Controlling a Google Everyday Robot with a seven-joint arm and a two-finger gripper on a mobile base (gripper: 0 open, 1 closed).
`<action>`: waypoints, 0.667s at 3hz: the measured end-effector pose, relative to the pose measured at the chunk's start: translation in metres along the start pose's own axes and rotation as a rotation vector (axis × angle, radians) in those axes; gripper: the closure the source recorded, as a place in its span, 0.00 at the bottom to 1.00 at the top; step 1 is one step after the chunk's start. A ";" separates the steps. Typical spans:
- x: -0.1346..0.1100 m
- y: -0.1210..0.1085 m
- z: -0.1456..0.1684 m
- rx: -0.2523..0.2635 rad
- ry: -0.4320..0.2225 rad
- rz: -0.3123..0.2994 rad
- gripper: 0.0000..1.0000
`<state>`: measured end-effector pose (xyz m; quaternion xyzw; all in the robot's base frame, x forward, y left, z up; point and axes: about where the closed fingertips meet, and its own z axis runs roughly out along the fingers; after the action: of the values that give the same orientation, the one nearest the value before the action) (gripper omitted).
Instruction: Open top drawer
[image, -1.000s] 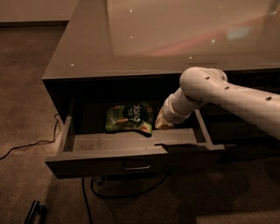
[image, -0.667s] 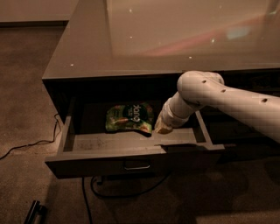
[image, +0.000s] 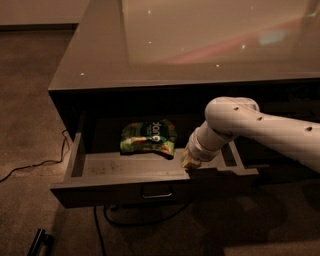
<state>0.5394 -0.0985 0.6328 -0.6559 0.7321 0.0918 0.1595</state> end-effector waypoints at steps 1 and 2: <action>0.000 0.000 0.000 0.000 0.000 0.000 1.00; 0.010 0.019 -0.002 -0.008 0.027 0.014 1.00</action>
Offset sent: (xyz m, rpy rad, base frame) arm -0.0803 -0.0318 -0.0085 -0.0914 0.0523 -0.0508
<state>0.5194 -0.1060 0.6301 -0.6525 0.7384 0.0870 0.1466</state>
